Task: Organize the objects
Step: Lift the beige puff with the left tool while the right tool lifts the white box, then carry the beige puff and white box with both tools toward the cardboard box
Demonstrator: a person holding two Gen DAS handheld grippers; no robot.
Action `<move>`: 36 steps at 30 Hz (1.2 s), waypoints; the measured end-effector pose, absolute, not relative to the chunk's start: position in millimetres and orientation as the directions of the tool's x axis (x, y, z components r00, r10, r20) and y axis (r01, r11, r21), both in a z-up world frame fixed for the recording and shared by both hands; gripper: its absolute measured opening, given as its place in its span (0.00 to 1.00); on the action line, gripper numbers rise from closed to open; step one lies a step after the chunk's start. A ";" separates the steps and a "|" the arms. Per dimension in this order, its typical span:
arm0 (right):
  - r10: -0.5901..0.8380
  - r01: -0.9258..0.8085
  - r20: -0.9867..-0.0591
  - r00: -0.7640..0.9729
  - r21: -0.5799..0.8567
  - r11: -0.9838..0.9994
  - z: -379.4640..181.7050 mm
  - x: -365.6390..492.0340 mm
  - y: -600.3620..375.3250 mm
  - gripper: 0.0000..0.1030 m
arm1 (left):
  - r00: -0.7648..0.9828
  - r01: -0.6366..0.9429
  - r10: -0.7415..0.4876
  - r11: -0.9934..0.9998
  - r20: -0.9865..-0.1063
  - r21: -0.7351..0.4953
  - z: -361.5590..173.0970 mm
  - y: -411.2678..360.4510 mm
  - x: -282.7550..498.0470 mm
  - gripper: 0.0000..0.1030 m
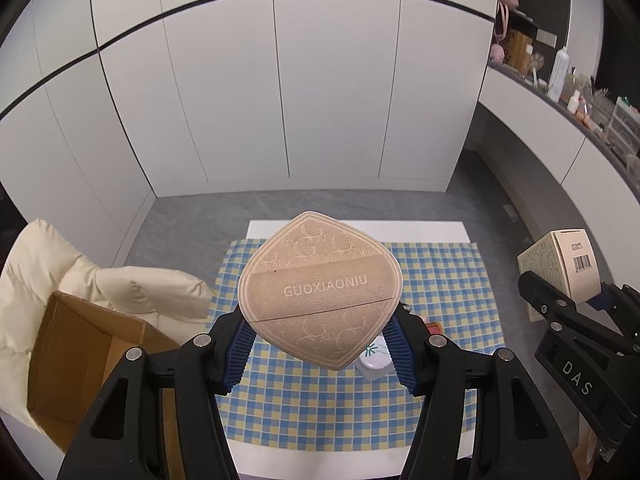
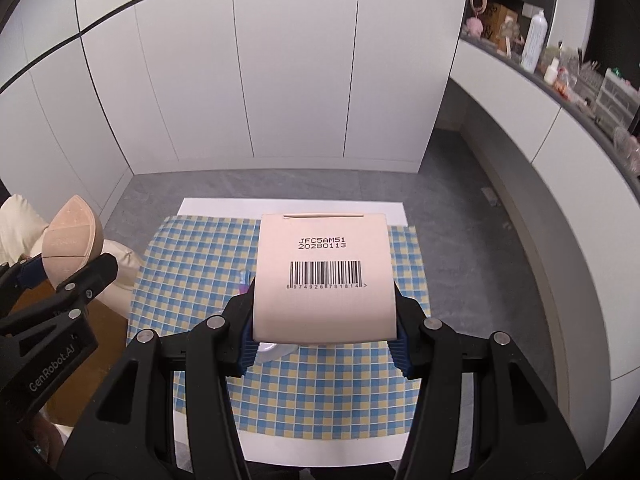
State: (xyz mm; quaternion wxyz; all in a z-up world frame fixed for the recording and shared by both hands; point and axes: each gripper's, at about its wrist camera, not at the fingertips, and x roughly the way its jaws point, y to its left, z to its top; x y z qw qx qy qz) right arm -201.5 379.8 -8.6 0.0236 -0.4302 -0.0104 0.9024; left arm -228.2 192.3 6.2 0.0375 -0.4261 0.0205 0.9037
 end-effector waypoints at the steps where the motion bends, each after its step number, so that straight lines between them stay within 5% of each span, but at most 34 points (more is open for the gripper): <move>1: 0.047 -0.029 -0.773 -0.633 -0.036 -0.999 -3.4 -199.5 378.3 0.53 | -0.638 -0.083 0.048 -0.997 -0.768 0.006 10.9 190.8 -225.4 0.58; 18: 0.048 0.010 -0.713 -0.699 -0.077 -0.997 54.6 -159.9 354.3 0.53 | -0.699 -0.112 0.067 -0.994 -0.712 0.016 72.0 195.2 -171.9 0.58; 36: 0.104 -0.064 -0.682 -0.724 -0.084 -0.994 58.2 -126.0 353.7 0.53 | -0.709 -0.130 0.082 -0.991 -0.700 0.015 71.7 187.9 -125.2 0.58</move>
